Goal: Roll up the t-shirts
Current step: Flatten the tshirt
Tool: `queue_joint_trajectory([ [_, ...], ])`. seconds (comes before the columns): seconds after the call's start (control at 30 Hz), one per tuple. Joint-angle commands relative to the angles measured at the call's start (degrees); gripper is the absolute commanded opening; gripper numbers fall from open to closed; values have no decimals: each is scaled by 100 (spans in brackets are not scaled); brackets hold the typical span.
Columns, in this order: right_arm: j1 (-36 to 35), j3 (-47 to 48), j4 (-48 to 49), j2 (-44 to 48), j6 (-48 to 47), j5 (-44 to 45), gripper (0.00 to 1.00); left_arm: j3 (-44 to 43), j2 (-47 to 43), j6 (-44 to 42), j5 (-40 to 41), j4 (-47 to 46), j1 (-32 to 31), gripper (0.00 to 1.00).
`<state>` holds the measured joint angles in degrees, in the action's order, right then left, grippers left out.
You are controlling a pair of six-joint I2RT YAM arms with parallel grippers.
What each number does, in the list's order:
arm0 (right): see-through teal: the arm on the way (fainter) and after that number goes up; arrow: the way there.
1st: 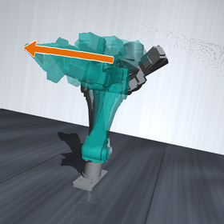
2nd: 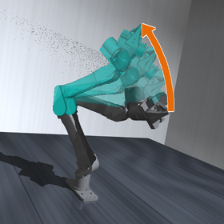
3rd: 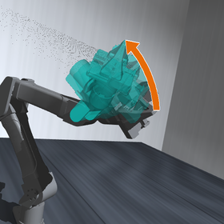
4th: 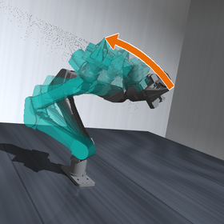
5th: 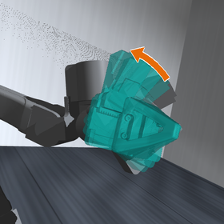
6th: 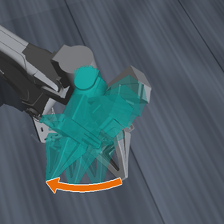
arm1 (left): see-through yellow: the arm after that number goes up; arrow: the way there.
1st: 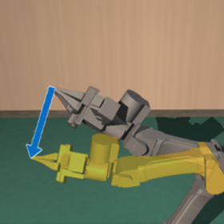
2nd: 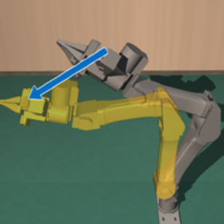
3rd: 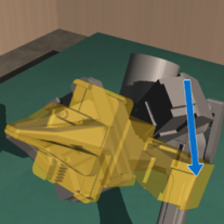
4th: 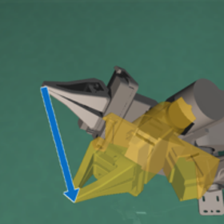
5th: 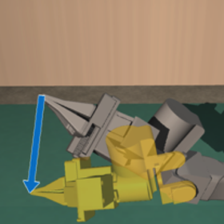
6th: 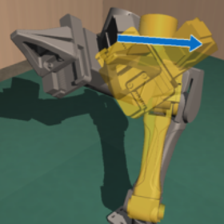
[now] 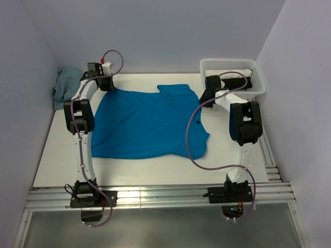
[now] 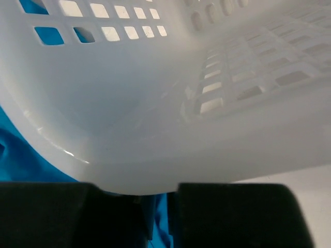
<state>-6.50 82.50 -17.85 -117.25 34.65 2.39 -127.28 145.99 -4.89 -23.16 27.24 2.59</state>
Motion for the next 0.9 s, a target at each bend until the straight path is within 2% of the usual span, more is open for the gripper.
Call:
queue_joint_trajectory([
  [0.0,52,-83,79,264,24,401,13,133,-642,-12,399,-325,13,0],
  [0.13,123,-506,211,694,59,692,4,-147,-677,-21,769,-159,250,0],
  [0.2,158,-603,168,826,42,806,3,-261,-695,-4,787,-79,347,0],
  [0.4,167,-577,36,845,50,921,2,-603,-459,-179,848,149,541,0],
  [0.67,167,-147,-307,520,24,1026,3,-938,-71,-460,1498,88,541,0],
  [0.87,123,64,-307,414,-11,982,3,-412,-124,-724,2085,-315,444,0],
])
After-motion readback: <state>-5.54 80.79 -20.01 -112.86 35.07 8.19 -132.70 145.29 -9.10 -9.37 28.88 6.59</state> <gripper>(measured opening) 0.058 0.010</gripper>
